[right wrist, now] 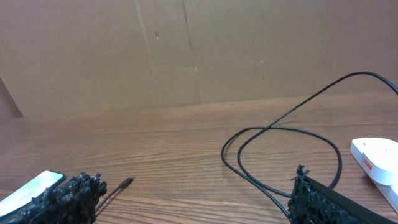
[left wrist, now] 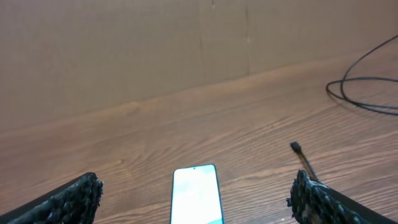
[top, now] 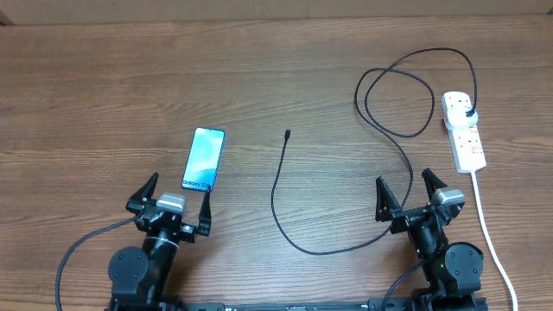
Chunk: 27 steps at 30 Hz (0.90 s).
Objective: Plug charger to phone and switch on socket
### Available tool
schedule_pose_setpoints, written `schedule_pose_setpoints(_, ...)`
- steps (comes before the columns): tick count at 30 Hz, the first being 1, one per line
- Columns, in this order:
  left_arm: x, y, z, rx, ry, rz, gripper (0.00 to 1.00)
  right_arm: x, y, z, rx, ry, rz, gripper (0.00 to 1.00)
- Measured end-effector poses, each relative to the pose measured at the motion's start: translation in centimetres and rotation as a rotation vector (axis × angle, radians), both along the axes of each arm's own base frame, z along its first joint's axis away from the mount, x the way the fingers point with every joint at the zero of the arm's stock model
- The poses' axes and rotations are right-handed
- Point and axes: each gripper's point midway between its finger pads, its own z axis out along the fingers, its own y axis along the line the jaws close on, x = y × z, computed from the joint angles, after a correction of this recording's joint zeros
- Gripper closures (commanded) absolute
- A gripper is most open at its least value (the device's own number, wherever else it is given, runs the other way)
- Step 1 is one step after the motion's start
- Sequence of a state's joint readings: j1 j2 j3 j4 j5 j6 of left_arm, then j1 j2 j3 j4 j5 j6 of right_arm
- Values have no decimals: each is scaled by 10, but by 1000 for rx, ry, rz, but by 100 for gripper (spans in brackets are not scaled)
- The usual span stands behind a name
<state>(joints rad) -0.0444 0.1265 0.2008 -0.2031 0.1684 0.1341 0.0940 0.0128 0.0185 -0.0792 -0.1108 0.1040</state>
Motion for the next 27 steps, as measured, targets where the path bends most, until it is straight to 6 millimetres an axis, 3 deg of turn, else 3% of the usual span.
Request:
schedule_pose_setpoints(11,18,-17,23,-40,177,-86,0,0,0,0,0,0,0,0)
schedule_pose_setpoints(27,48,-38,54,-91,593,-190,0,0,0,0,0,0,0,0)
